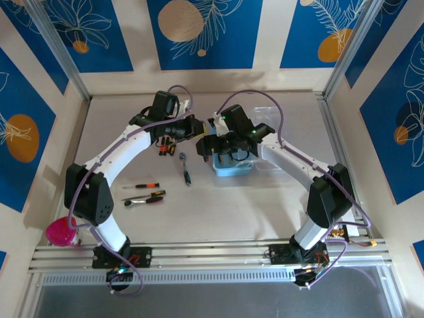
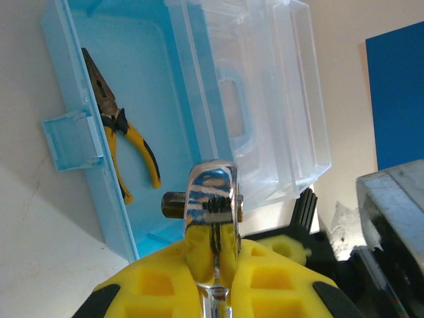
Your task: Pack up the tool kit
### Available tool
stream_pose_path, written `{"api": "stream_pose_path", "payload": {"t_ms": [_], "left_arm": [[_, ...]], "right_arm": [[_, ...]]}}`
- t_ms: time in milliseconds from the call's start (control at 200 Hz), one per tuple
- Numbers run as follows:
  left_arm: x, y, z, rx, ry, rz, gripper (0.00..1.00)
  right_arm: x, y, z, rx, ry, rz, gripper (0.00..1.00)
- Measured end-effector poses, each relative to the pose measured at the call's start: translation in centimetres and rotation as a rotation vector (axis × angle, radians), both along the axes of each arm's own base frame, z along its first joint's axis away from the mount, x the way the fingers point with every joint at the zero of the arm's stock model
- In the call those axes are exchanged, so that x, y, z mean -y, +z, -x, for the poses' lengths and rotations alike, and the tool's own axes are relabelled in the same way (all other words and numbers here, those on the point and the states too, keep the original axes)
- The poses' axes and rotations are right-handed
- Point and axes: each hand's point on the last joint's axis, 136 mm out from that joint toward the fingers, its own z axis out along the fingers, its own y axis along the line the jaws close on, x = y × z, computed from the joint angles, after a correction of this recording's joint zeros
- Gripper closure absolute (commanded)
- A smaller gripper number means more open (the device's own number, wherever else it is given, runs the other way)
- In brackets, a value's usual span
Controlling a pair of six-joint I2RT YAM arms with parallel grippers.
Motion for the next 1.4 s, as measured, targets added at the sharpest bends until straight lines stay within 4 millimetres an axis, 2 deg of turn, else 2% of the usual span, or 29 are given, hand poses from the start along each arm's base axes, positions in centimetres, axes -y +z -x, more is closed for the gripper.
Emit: {"api": "stream_pose_path", "payload": {"t_ms": [80,270,305,340,370,405,435,475,600,720,890,1020,1241,1401], "left_arm": [[0.1,0.1,0.0,0.002,0.0,0.006,1.0],[0.2,0.5,-0.1,0.015,-0.006,0.017,1.0],[0.3,0.6,-0.2,0.021,-0.006,0.02,1.0],[0.3,0.6,-0.2,0.023,-0.006,0.021,1.0],[0.3,0.6,-0.3,0.025,-0.006,0.02,0.92],[0.2,0.6,-0.3,0.026,-0.006,0.017,0.75],[0.2,0.5,-0.2,0.029,-0.01,0.012,0.56],[0.1,0.4,-0.2,0.031,-0.011,0.002,0.37],[-1.0,-0.1,-0.2,0.047,-0.005,-0.07,0.0],[-3.4,-0.3,-0.6,0.065,0.03,-0.164,0.0],[-9.4,-1.0,-1.9,0.075,0.136,-0.313,0.0],[-12.7,-2.9,-1.9,0.053,0.185,-0.437,0.0],[-14.4,-7.5,0.4,-0.053,0.167,-0.539,0.0],[-14.6,-8.5,0.9,-0.076,0.162,-0.549,0.0]], "right_arm": [[-0.3,0.3,0.1,0.001,-0.003,-0.008,0.57],[-0.2,0.5,-0.4,0.008,-0.031,-0.005,0.96],[-0.1,0.5,-0.5,0.007,-0.037,-0.004,1.0],[-0.1,0.5,-0.5,0.006,-0.042,-0.003,1.0],[-0.1,0.5,-0.6,0.007,-0.044,-0.003,1.0],[0.0,0.5,-0.6,0.009,-0.044,-0.001,1.0],[0.0,0.5,-0.6,0.008,-0.043,0.002,1.0],[0.2,0.4,-0.6,0.007,-0.044,0.008,1.0],[1.5,-0.1,-0.8,0.0,-0.056,0.045,1.0],[4.3,0.2,-1.7,0.006,-0.111,0.082,1.0],[9.6,0.7,-3.2,0.028,-0.229,0.152,1.0],[12.9,-1.1,-3.9,-0.008,-0.299,0.27,1.0],[15.4,-5.1,-5.2,-0.086,-0.331,0.481,1.0],[16.5,-5.9,-6.7,-0.088,-0.355,0.589,1.0]]}}
